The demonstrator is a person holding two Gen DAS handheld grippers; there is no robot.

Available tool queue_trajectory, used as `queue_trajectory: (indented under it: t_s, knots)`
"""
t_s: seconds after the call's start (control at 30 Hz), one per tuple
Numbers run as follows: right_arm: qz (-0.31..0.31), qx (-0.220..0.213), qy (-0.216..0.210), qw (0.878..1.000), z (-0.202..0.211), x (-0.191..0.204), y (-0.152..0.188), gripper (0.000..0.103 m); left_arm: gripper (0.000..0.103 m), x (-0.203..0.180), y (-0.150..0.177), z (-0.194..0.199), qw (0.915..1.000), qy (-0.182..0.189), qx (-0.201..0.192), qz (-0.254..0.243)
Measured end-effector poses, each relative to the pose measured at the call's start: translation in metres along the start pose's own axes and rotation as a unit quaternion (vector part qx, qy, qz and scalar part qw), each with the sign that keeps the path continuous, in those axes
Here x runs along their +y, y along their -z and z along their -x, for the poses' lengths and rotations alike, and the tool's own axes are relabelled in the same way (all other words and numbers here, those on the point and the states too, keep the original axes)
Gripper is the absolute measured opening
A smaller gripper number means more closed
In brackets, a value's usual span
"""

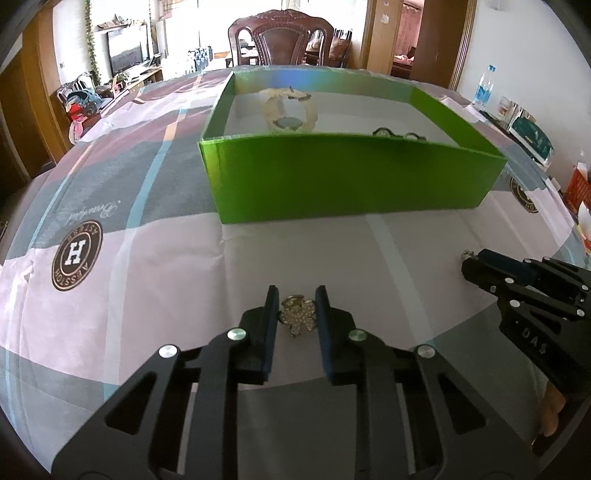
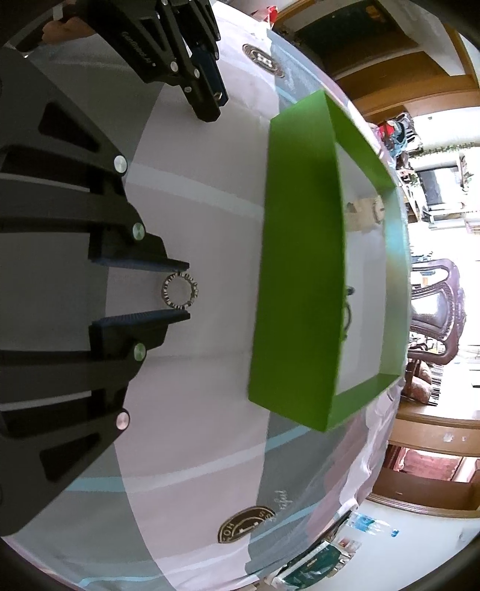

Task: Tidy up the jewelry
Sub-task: 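Grasp the flower charm with the left gripper while the right gripper grasps the small ring, then carry the flower charm and ring into the green box and open both grippers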

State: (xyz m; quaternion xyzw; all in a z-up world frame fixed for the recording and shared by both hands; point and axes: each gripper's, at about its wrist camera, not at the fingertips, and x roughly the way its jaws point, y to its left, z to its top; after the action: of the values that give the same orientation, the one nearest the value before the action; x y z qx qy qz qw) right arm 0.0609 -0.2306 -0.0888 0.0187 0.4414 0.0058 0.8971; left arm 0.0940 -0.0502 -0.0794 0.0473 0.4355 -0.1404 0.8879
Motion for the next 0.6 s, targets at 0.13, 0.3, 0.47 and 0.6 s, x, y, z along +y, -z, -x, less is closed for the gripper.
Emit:
queue_trajectory:
  t_s: [0.13,0.3,0.47,0.6]
  knots:
    - [0.006,0.002,0.002,1.000,0.000,0.000,0.000,0.021,0.020,0.000,0.000,0.001,1.0000,0.000,0.001,0.000]
    - [0.009,-0.002,-0.004,1.000,0.006,0.001,-0.003,0.021,0.020,0.001,-0.007,0.008,1.0000,0.007,-0.005,-0.001]
    - [0.015,-0.054,0.005,0.998,0.033,-0.001,-0.036,0.021,0.020,0.003,-0.045,0.037,0.9983,0.004,-0.058,-0.008]
    - [0.022,-0.108,0.009,0.994,0.051,-0.001,-0.077,0.021,0.020,0.005,-0.088,0.049,0.9954,-0.003,-0.096,-0.007]
